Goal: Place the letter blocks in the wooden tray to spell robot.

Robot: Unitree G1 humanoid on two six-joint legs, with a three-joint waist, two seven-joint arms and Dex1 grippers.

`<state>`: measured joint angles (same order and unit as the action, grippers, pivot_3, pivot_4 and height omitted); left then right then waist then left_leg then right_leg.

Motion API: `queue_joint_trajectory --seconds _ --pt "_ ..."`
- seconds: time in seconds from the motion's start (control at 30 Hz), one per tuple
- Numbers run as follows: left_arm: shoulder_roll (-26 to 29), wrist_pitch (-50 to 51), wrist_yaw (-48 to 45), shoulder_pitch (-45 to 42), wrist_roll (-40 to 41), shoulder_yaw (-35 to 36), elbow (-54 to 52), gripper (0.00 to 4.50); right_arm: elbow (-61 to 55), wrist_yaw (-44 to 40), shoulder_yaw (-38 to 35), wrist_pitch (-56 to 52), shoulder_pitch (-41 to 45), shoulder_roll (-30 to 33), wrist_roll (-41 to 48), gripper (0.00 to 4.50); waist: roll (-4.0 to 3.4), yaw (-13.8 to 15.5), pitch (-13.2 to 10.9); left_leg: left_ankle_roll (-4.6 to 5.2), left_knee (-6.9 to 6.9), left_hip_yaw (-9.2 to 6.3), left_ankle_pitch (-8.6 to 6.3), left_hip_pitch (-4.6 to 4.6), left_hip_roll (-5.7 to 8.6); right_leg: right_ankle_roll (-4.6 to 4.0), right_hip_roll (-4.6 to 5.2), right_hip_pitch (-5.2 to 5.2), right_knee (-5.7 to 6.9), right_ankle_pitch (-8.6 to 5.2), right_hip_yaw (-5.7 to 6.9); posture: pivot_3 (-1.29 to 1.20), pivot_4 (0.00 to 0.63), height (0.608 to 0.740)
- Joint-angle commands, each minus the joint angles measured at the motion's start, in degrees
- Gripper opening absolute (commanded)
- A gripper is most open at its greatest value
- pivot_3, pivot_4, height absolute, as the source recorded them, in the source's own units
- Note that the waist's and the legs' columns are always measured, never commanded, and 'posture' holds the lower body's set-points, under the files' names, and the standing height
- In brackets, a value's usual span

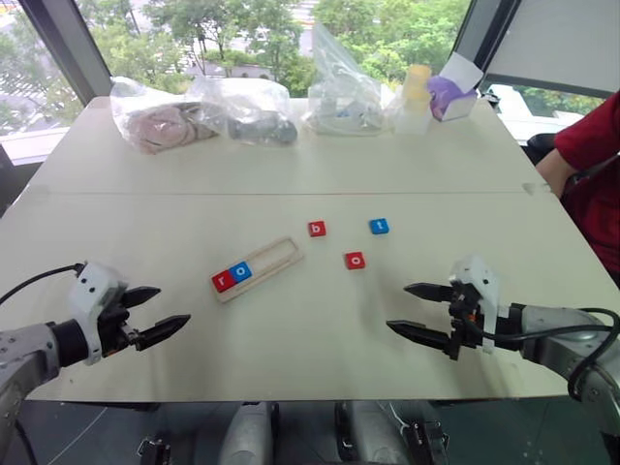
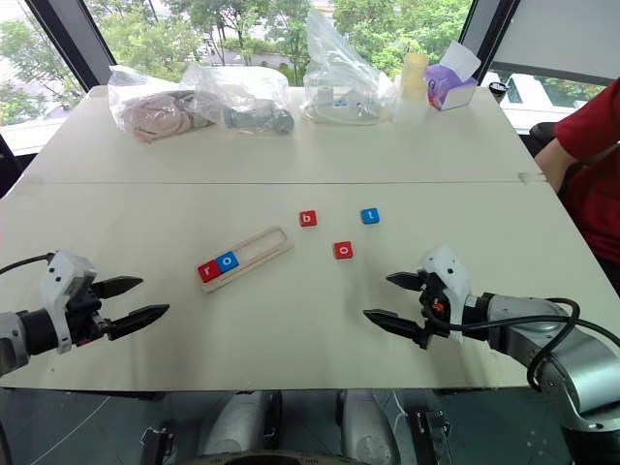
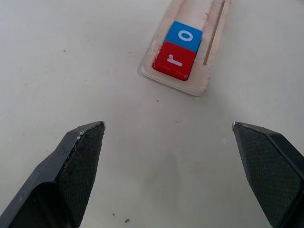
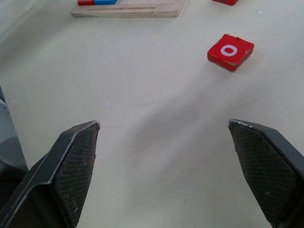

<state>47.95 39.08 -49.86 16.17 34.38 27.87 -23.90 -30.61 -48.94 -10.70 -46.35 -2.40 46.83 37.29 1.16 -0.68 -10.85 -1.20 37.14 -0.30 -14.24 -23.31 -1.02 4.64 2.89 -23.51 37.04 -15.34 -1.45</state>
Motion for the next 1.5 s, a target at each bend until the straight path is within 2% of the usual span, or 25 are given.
queue_joint_trajectory --seconds 0.03,0.57,0.77,0.9,1.17,1.5 --pt "-0.1 -0.8 0.5 0.3 0.3 2.1 -1.8 4.50 0.1 -0.5 -0.1 0.5 0.8 0.7 0.5 4.47 0.00 0.1 0.0 0.00 0.00 0.00 0.00 0.00 0.00 0.00 0.00 0.00 0.00 0.00 0.00 0.00 0.150 0.740" --pt "0.1 0.0 2.0 -0.2 0.0 1.0 -1.6 4.50 2.0 0.5 2.6 2.7 2.5 -0.3 -1.7 4.47 0.00 0.0 0.0 0.00 0.00 0.01 0.00 0.00 0.01 0.00 -0.01 -0.01 0.00 0.00 0.00 0.00 0.150 0.740" --pt "2.2 -2.7 1.5 -2.6 -3.6 -1.0 0.5 4.50 4.2 -0.4 4.0 4.1 5.0 0.2 -3.4 4.47 0.00 0.0 0.0 0.00 0.00 0.00 0.00 0.00 0.01 0.00 -0.02 -0.01 0.00 0.00 0.00 0.00 0.150 0.740" --pt "3.3 -5.2 -0.1 -5.4 -5.8 -4.6 2.2 4.50 3.9 0.0 4.6 2.7 8.1 -0.7 -2.0 4.47 -0.01 0.0 0.0 0.00 0.01 0.02 0.00 0.00 0.02 -0.01 -0.02 -0.01 0.01 0.00 0.00 0.00 0.150 0.740" --pt "2.2 -11.9 -1.8 -14.2 -12.4 -16.5 8.9 4.50 -7.2 7.8 11.0 -1.3 5.9 -9.4 1.4 4.47 -0.01 0.0 0.0 0.00 -0.07 -0.03 0.00 -0.06 0.01 0.01 -0.07 -0.07 0.04 0.01 0.02 0.00 0.150 0.740" --pt "-2.6 -17.4 -1.3 -23.4 -18.8 -26.3 17.3 4.50 -10.3 10.3 17.4 0.3 4.0 -10.5 -1.0 4.47 0.01 0.0 0.0 0.00 0.01 -0.03 0.00 -0.05 0.04 0.03 -0.10 -0.04 0.05 0.02 0.03 0.00 0.150 0.740"
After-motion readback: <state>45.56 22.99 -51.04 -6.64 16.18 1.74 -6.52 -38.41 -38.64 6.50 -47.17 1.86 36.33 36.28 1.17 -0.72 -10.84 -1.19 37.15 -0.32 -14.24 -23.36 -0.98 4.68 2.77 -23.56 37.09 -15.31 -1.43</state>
